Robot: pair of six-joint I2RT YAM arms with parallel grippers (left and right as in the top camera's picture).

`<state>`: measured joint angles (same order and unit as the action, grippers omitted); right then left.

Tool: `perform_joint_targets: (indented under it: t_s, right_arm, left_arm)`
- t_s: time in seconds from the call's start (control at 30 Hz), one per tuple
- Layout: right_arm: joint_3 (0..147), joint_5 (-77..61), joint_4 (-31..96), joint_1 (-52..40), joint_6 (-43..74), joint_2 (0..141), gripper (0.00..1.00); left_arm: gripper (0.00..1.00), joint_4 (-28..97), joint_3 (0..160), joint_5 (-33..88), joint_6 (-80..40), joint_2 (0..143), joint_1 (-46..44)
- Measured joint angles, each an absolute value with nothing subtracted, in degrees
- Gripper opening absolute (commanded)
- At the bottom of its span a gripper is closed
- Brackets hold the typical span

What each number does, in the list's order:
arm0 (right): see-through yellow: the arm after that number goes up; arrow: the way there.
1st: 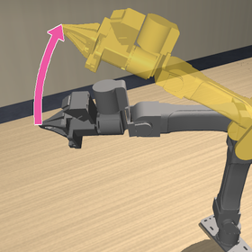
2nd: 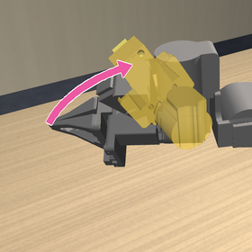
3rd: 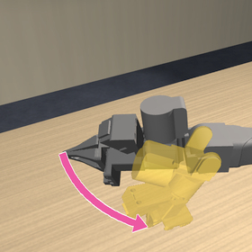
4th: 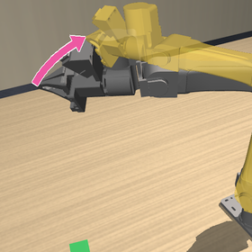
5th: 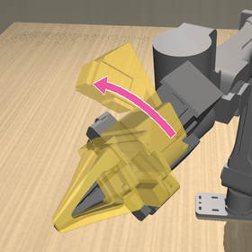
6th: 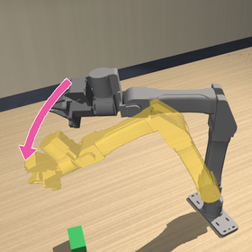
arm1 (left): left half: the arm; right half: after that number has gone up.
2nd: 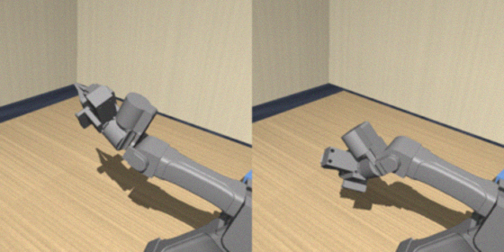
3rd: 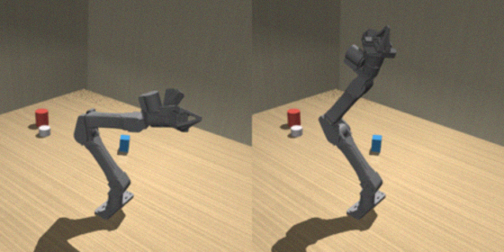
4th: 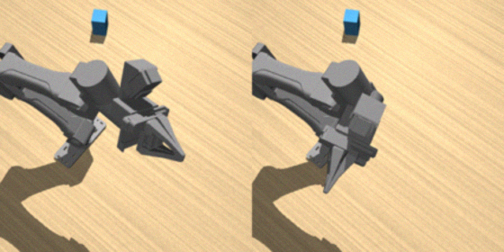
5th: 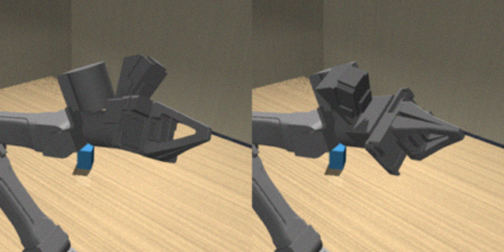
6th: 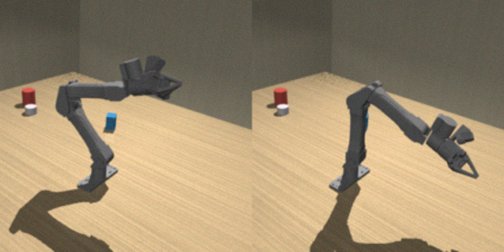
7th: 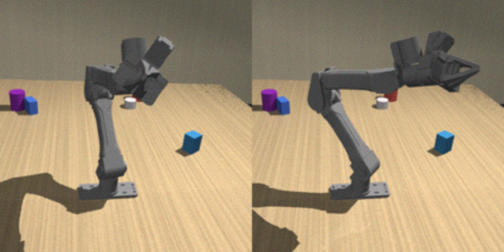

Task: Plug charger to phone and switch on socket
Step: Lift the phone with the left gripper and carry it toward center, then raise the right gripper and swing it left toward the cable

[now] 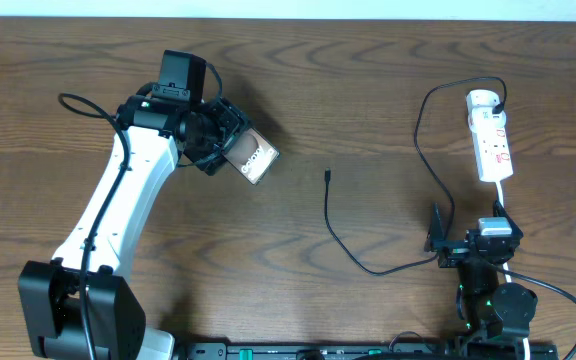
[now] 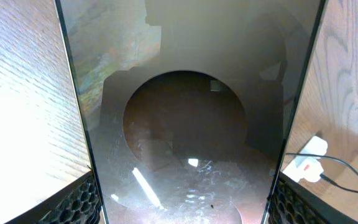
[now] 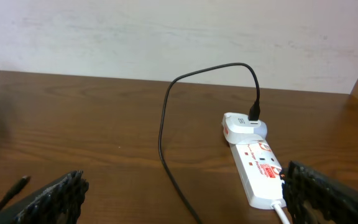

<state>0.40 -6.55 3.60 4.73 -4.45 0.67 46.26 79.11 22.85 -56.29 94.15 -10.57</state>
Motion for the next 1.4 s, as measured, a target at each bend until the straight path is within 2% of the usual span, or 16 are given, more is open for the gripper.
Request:
perform_joint_targets:
  t_s: [0.63, 1.4]
  right_arm:
    - [0.40, -6.55, 3.60, 4.73, -4.45, 0.67, 0.99]
    - [0.40, -8.99, 2.59, 4.73, -2.72, 0.67, 0.99]
  left_arm:
    - [0.07, 46.26, 79.11, 31.53, -61.12, 94.15, -10.57]
    - [0.07, 46.26, 79.11, 32.69, -61.52, 94.15, -10.57]
